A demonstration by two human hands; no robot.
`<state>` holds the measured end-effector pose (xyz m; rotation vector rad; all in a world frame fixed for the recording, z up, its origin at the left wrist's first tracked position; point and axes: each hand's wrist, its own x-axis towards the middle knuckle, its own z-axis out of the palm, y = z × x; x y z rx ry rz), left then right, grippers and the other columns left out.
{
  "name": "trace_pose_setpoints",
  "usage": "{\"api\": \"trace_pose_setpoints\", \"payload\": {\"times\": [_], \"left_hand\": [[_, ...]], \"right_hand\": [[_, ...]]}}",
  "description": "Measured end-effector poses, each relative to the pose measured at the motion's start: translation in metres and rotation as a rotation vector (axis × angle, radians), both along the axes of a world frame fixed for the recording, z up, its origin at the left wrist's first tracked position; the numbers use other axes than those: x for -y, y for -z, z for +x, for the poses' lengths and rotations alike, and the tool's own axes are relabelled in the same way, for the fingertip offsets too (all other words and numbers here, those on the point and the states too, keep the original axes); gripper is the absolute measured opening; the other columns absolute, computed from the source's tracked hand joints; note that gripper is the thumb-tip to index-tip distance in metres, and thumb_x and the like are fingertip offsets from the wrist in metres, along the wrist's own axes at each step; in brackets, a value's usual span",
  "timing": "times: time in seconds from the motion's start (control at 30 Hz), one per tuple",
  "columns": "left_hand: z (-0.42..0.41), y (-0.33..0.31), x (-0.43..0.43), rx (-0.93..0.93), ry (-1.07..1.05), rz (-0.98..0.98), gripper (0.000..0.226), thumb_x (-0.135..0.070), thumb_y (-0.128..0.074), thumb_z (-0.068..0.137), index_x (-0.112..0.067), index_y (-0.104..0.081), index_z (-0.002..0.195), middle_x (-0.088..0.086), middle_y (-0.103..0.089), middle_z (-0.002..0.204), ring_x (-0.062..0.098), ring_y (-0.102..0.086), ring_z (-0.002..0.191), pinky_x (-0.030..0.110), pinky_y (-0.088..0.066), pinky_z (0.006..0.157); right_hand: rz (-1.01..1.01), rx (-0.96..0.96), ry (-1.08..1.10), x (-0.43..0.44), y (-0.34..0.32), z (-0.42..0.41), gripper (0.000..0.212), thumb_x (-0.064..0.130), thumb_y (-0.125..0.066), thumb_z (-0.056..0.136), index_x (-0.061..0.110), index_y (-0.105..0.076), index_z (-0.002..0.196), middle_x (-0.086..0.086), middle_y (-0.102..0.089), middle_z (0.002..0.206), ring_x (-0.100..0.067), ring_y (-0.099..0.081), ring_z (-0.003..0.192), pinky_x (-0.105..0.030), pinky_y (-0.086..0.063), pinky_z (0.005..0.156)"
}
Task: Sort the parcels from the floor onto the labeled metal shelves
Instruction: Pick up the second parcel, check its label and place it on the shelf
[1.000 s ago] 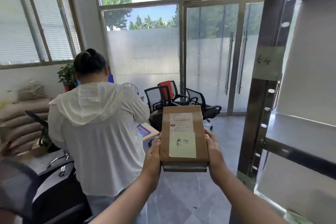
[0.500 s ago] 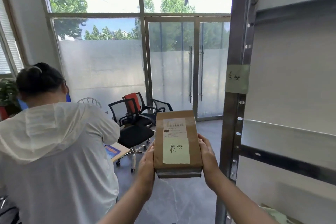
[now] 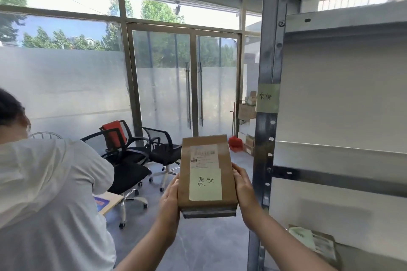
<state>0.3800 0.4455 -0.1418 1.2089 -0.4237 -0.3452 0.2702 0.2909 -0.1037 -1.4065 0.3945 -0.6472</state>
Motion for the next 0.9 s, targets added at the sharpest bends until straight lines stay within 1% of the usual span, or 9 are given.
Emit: {"api": "trace_pose_setpoints", "payload": {"times": [0.13, 0.23, 0.33, 0.4, 0.5, 0.6, 0.67, 0.77, 0.9], "left_hand": [[0.001, -0.010, -0.010, 0.031, 0.043, -0.005, 0.037, -0.024, -0.037, 0.107, -0.024, -0.063, 0.133, 0.005, -0.071, 0.128, 0.024, -0.065, 0.121, 0.049, -0.046, 0.109], [-0.002, -0.019, -0.015, 0.055, 0.074, -0.016, 0.037, -0.024, -0.035, 0.108, -0.028, -0.065, 0.129, 0.002, -0.074, 0.124, 0.021, -0.068, 0.118, 0.046, -0.049, 0.106], [-0.014, -0.025, -0.016, 0.058, 0.104, -0.044, 0.036, -0.023, -0.036, 0.108, -0.029, -0.065, 0.127, 0.000, -0.075, 0.121, 0.019, -0.070, 0.114, 0.044, -0.051, 0.103], [-0.023, -0.027, -0.016, 0.055, 0.121, -0.060, 0.035, -0.025, -0.038, 0.108, -0.028, -0.063, 0.131, -0.001, -0.075, 0.121, 0.018, -0.070, 0.113, 0.044, -0.051, 0.104], [-0.032, -0.034, -0.015, 0.039, 0.133, -0.099, 0.033, -0.027, -0.042, 0.107, -0.028, -0.063, 0.132, -0.005, -0.076, 0.118, 0.014, -0.071, 0.110, 0.041, -0.051, 0.104], [-0.040, -0.048, -0.009, 0.058, 0.184, -0.116, 0.033, -0.030, -0.042, 0.106, -0.027, -0.063, 0.132, -0.002, -0.075, 0.122, 0.017, -0.069, 0.115, 0.043, -0.049, 0.107], [-0.048, -0.054, -0.002, 0.062, 0.217, -0.125, 0.034, -0.032, -0.043, 0.106, -0.026, -0.063, 0.134, 0.000, -0.073, 0.125, 0.020, -0.068, 0.117, 0.044, -0.049, 0.108], [-0.064, -0.054, 0.010, 0.069, 0.246, -0.117, 0.035, -0.038, -0.045, 0.104, -0.030, -0.062, 0.134, 0.000, -0.073, 0.125, 0.022, -0.068, 0.118, 0.045, -0.050, 0.106], [-0.086, -0.051, 0.024, 0.095, 0.286, -0.092, 0.038, -0.047, -0.046, 0.101, -0.037, -0.062, 0.134, -0.002, -0.072, 0.128, 0.022, -0.066, 0.121, 0.049, -0.048, 0.108]], "right_hand": [[-0.010, 0.018, 0.047, -0.013, -0.006, -0.005, 0.026, 0.033, -0.034, 0.106, 0.033, -0.052, 0.126, -0.003, -0.068, 0.116, -0.019, -0.068, 0.105, -0.028, -0.060, 0.077], [-0.013, 0.035, 0.063, -0.019, -0.009, -0.011, 0.028, 0.033, -0.034, 0.107, 0.032, -0.050, 0.129, -0.002, -0.068, 0.116, -0.017, -0.068, 0.102, -0.022, -0.059, 0.069], [-0.043, 0.045, 0.084, -0.023, -0.011, -0.023, 0.029, 0.033, -0.030, 0.107, 0.032, -0.048, 0.130, 0.004, -0.066, 0.110, -0.009, -0.067, 0.095, -0.016, -0.055, 0.060], [-0.058, 0.053, 0.095, -0.022, -0.013, -0.030, 0.030, 0.036, -0.029, 0.107, 0.032, -0.048, 0.130, 0.005, -0.065, 0.110, -0.009, -0.066, 0.095, -0.017, -0.054, 0.061], [-0.082, 0.065, 0.119, -0.022, -0.020, -0.040, 0.033, 0.039, -0.030, 0.106, 0.033, -0.047, 0.134, 0.003, -0.064, 0.116, -0.011, -0.066, 0.100, -0.019, -0.054, 0.064], [-0.101, 0.086, 0.154, -0.021, -0.030, -0.054, 0.030, 0.042, -0.031, 0.105, 0.036, -0.046, 0.132, 0.000, -0.063, 0.122, -0.014, -0.064, 0.106, -0.021, -0.053, 0.070], [-0.113, 0.089, 0.180, -0.018, -0.035, -0.065, 0.030, 0.043, -0.032, 0.105, 0.035, -0.045, 0.131, 0.001, -0.064, 0.120, -0.013, -0.064, 0.106, -0.023, -0.052, 0.072], [-0.133, 0.076, 0.210, -0.011, -0.038, -0.085, 0.035, 0.046, -0.034, 0.104, 0.033, -0.044, 0.134, 0.001, -0.064, 0.121, -0.012, -0.064, 0.108, -0.022, -0.051, 0.074], [-0.160, 0.078, 0.257, -0.005, -0.043, -0.113, 0.033, 0.047, -0.035, 0.103, 0.033, -0.044, 0.132, 0.000, -0.064, 0.120, -0.013, -0.064, 0.106, -0.023, -0.050, 0.073]]}}
